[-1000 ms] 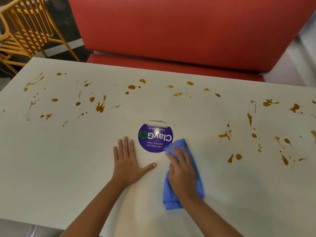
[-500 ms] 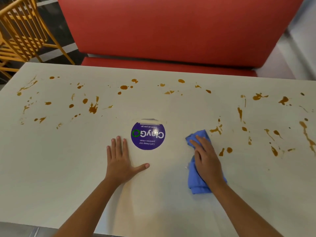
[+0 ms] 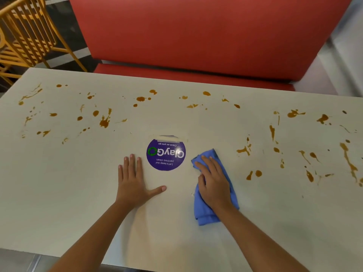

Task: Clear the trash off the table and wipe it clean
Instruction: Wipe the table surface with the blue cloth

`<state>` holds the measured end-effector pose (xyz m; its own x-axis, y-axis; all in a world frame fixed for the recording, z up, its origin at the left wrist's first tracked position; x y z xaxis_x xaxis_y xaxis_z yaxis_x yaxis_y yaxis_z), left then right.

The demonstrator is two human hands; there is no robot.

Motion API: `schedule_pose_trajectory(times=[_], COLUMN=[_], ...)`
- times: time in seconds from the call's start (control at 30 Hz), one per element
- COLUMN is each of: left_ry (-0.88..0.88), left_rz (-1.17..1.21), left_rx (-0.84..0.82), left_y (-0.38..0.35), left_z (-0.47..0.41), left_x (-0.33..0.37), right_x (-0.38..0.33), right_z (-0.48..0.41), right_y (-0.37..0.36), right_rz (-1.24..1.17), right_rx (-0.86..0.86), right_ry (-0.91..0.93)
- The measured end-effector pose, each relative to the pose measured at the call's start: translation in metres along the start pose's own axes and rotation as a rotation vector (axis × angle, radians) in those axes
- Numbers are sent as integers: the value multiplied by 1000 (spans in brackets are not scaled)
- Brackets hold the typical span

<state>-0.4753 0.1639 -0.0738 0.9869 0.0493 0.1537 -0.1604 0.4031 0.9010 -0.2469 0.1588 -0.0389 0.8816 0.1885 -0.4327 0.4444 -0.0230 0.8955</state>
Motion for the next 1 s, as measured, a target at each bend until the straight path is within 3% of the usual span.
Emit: schedule_pose_trajectory(times=[0.17,0.37,0.63,0.73,0.9,1.0], left_ry=[17,35,-12,-18,-21,-46], left_rz=[-21,-52,-16,-3,-4,31], left_rx=[-9,-14,19,37,23,32], left_y=[1,0,0,3,2,-1], left_z=[0,-2,-2,1,0,-1], left_x=[0,-1,0,2,0,0], right_x=[28,76,55,38,40,76], right_z=[-10,21,56,38,-6,6], right_y=[11,35,18,15,16,33], right_rz=[-2,-117,-89,-45,-27,-66], right_rx=[-49,52,171,153,30,103], right_ry=[81,-98,-433,-413,-218,-285])
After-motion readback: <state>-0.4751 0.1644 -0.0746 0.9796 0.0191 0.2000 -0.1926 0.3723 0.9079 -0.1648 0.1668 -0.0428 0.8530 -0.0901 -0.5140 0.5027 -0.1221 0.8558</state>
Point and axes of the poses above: each hand's wrist, its own z-axis away from the middle knuckle, its own y-axis out of the back of the hand, x = y × z, the point moved 9 cm from there along -z, towards the middle knuckle, and after that the axes turned 10 degrees about -x, right-handed, at the moved point
